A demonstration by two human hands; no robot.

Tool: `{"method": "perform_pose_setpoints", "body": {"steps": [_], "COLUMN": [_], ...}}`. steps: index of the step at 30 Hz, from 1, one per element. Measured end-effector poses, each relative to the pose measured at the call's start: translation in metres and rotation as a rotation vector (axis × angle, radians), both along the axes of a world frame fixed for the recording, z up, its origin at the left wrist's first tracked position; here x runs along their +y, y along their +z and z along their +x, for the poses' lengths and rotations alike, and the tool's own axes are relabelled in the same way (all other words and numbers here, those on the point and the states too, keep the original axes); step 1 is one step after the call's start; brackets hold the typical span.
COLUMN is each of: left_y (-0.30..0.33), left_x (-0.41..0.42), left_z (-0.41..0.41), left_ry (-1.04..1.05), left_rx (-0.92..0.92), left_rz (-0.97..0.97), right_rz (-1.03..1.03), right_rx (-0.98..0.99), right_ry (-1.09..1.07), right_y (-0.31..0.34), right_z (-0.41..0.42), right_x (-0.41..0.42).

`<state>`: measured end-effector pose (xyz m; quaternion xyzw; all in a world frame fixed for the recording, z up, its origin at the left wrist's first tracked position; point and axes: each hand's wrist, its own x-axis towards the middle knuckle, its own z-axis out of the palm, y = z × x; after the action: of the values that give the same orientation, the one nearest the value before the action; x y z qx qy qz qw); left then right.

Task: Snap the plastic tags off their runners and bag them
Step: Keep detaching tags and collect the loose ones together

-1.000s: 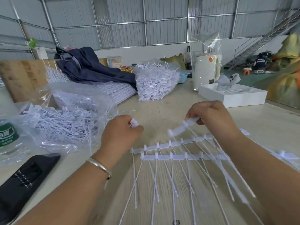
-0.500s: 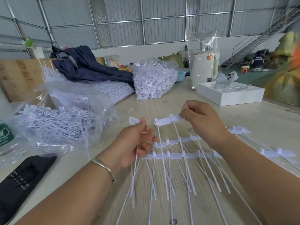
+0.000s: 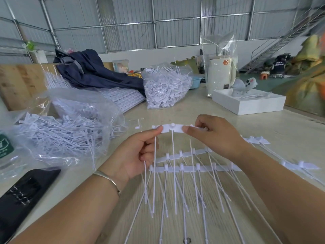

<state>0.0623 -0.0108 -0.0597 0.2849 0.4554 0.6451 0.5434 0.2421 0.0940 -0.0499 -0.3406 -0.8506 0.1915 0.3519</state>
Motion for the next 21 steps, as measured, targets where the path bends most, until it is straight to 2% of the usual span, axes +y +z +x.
{"method": "perform_pose_setpoints", "body": {"steps": [3,8,11,13,18,21], "left_y": [0.001,0.006,0.006,0.005,0.005,0.001], "left_x": [-0.002,-0.007,-0.01,-0.01,-0.006,-0.003], "left_z": [-0.002,-0.001,0.007,0.011,0.01,0.007], "left_ry": [-0.052,-0.247,-0.448,-0.504,-0.481,-0.398], "left_rx": [-0.054,-0.137,-0.184,-0.171,-0.188,-0.175], "left_rz": [0.038,0.108,0.139,0.152,0.191,0.166], "right_rz": [-0.048,-0.306,-0.377,-0.415,-0.431,-0.38], "right_rx": [0.011,0.218,0.194,0.19,0.251,0.299], "right_ry": [0.013,0.26,0.387,0.443,0.452,0.348], "right_y": [0.003,0.006,0.005,0.002,0.003,0.005], "right_z": [0.003,0.002,-0.002,-0.005,-0.008,-0.005], "right_x": [-0.001,-0.011,-0.019,-0.023,-0.024,-0.022]}}
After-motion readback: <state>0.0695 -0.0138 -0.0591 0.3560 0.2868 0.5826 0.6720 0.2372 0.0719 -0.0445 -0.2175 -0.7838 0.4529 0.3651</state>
